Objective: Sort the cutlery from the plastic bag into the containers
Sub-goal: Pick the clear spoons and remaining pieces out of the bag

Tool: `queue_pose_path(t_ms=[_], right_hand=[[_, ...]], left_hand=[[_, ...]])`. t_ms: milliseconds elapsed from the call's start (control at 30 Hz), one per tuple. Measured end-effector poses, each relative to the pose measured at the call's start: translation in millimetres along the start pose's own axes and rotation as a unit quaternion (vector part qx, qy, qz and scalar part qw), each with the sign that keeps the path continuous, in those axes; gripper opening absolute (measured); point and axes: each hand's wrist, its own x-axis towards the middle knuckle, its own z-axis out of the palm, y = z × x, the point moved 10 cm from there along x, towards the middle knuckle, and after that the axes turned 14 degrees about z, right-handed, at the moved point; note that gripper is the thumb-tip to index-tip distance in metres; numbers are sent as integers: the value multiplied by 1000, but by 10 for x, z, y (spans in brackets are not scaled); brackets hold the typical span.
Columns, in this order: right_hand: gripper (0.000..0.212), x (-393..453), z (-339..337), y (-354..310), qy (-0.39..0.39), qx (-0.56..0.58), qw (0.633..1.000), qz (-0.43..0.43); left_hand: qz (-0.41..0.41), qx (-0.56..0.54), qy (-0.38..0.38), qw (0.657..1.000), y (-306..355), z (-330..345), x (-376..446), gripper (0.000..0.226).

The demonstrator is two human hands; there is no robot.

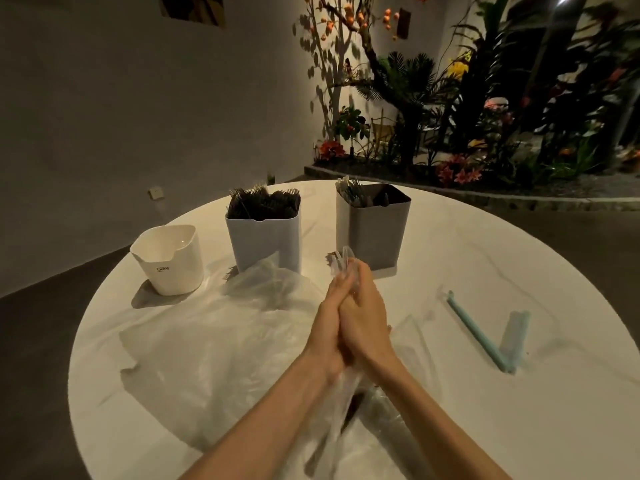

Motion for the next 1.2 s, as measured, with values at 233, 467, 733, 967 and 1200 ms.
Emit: queue_pose_path(t_ms=[233,467,733,967,1200], right_hand=[[57,2,11,37,-6,-282,957,-59],[82,91,-6,92,-107,-257,957,-85],[71,214,-186,115,-176,-70,982,-12],[47,269,-347,178,-110,-170,979,15],[20,227,-369,101,-148,-115,982,4]], left_hand=[[-14,-28,-27,999,-20,-137,96,48],[-76,-61,0,995,52,-289,102,54],[-36,-64,46,996,139,-460,122,46],[-12,-100,35,994,230,-390,126,34],[17,-91,25,995,275,-336,149,28]])
